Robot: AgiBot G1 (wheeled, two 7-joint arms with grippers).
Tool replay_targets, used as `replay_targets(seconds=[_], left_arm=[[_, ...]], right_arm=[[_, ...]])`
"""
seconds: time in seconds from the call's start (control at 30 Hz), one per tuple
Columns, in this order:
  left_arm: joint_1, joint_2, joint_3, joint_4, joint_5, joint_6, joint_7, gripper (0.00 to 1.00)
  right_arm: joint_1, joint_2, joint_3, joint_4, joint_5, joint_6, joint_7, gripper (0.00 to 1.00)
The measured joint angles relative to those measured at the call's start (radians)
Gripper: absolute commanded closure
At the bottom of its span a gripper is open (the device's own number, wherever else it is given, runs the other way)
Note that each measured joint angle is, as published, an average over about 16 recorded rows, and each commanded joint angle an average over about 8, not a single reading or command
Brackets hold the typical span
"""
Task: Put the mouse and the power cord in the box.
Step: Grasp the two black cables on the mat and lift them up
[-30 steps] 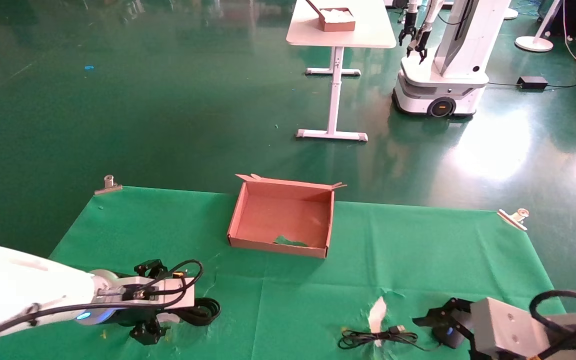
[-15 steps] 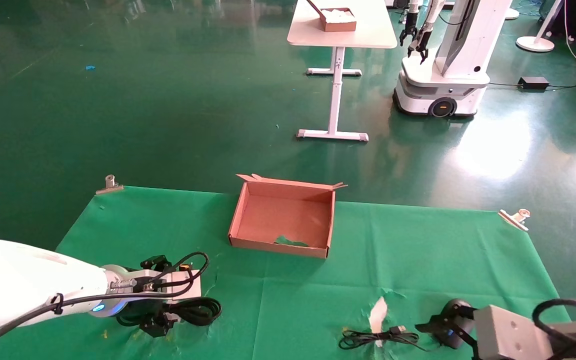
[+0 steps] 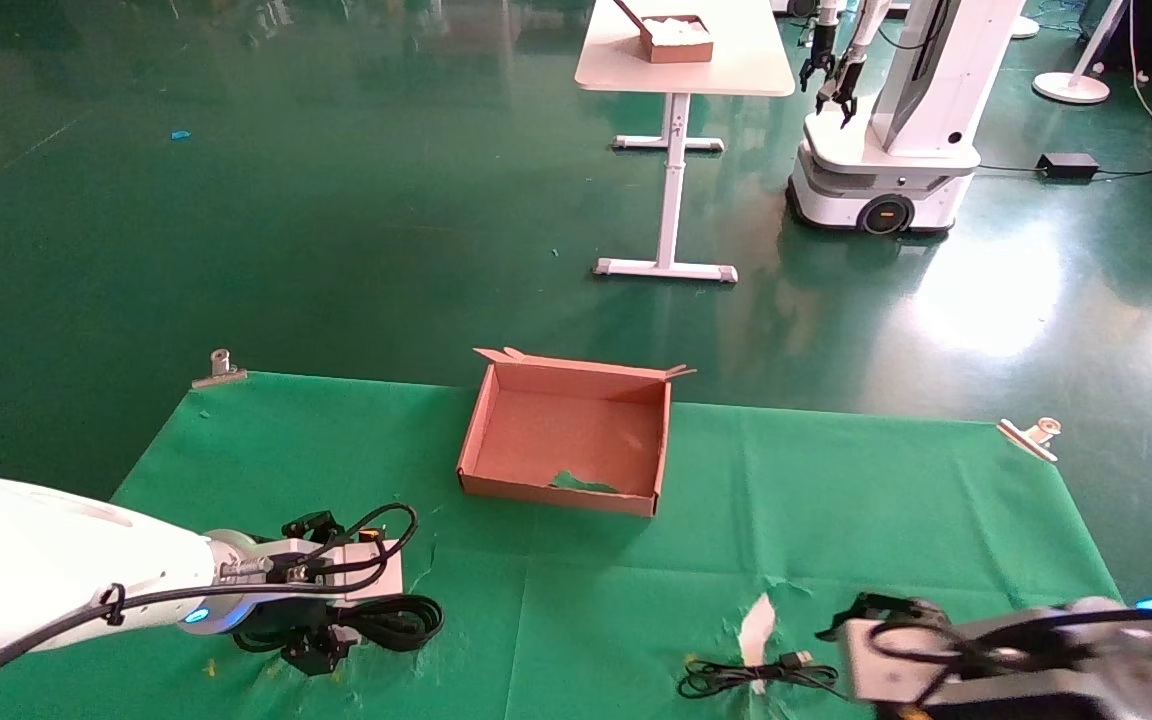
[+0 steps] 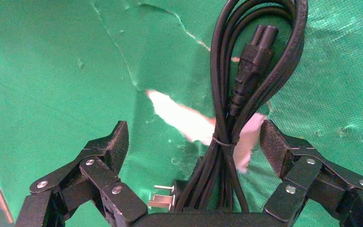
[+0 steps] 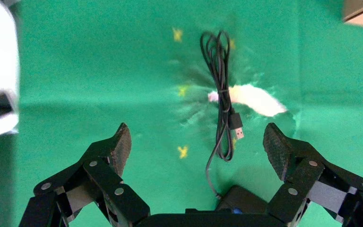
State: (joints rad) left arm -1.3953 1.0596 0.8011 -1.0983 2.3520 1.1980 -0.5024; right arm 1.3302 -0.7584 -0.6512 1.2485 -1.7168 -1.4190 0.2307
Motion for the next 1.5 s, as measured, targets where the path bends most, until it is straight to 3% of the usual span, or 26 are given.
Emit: replay_targets(seconds=[0.2,0.43,0.47,0.5,0.53,0.7,0.73,0.77,0.8,1.5], left_arm=[[0.000,0.000,0.000,0.001,0.000,0.000,0.000,0.00],[0.000,0.000,0.000,0.001,0.000,0.000,0.001,0.00],[0.000,0.000,0.000,0.001,0.000,0.000,0.001,0.04],[0.000,0.000,0.000,0.001,0.000,0.000,0.001,0.14],[0.000,0.000,0.000,0.001,0.000,0.000,0.001,0.26],[0.000,0.000,0.000,0.001,0.000,-0.001,0.001,0.89],[0.000,0.000,0.000,0.001,0.000,-0.001,0.001,0.98],[0.000,0.000,0.000,0.001,0.000,-0.001,0.001,1.00],[0.000,0.000,0.000,0.001,0.000,-0.001,0.001,1.00],[0.000,0.000,0.000,0.001,-0.001,-0.001,0.001,1.00]], right_arm=[[0.034,-0.117,-0.060,-0.089,-0.136,0.053,-0.020,0.00],[0.064,-0.214,-0.100,-0.200,-0.221,0.099,-0.040,0.00],[0.068,-0.224,-0.103,-0.214,-0.227,0.104,-0.042,0.00],[0.071,-0.233,-0.105,-0.228,-0.233,0.108,-0.044,0.03],[0.074,-0.242,-0.107,-0.242,-0.237,0.112,-0.045,0.12],[0.086,-0.269,-0.112,-0.291,-0.245,0.122,-0.049,0.75],[0.087,-0.272,-0.112,-0.298,-0.246,0.123,-0.049,0.87],[0.087,-0.275,-0.113,-0.303,-0.246,0.124,-0.049,0.96],[0.088,-0.277,-0.113,-0.307,-0.246,0.125,-0.049,1.00],[0.087,-0.274,-0.111,-0.305,-0.243,0.124,-0.050,1.00]])
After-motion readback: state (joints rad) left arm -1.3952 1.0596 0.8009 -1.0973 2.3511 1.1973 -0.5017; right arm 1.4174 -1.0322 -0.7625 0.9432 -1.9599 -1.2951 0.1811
